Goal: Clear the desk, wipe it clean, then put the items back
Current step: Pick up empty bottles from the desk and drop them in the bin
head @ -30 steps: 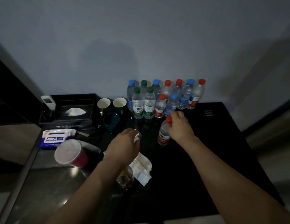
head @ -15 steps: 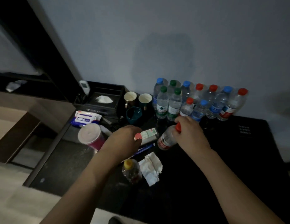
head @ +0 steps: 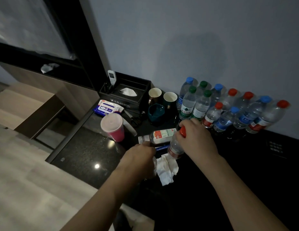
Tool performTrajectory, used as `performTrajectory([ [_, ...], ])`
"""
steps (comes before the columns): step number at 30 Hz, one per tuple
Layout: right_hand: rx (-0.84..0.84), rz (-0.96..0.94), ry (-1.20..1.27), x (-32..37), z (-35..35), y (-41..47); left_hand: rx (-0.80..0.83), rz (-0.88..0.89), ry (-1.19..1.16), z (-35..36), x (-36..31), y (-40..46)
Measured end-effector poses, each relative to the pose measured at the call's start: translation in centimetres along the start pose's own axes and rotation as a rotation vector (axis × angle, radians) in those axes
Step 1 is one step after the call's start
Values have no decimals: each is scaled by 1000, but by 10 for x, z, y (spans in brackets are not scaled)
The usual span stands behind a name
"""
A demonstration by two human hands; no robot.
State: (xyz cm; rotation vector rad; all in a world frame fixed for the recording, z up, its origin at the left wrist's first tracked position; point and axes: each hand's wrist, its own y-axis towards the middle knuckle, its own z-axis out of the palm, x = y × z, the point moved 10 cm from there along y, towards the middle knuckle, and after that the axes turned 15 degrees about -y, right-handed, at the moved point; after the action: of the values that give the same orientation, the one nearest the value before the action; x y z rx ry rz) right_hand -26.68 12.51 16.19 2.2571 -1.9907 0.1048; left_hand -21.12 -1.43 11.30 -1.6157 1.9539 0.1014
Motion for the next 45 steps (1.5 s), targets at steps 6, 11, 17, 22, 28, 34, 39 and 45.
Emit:
performTrajectory([
  [6,-63,-146,39,65,-28,5,-204,-4,-93,-55,17,-39],
  [11,-97,-277,74,157,-47,3,-354,-90,-105,-107,68,-88],
  [17,-55,-487,133,305,-38,-28,-552,-306,-140,-164,175,-192],
  [22,-47,-690,132,456,-24,-73,-753,-490,-175,-197,277,-310],
  [28,13,-848,166,605,3,-134,-901,-633,-219,-218,378,-433],
  [34,115,-980,165,719,36,-155,-981,-744,-286,-235,468,-496],
  [39,167,-1012,147,805,70,-130,-1012,-825,-305,-258,552,-509],
  [45,172,-1005,207,903,86,-73,-1002,-860,-225,-326,638,-502],
])
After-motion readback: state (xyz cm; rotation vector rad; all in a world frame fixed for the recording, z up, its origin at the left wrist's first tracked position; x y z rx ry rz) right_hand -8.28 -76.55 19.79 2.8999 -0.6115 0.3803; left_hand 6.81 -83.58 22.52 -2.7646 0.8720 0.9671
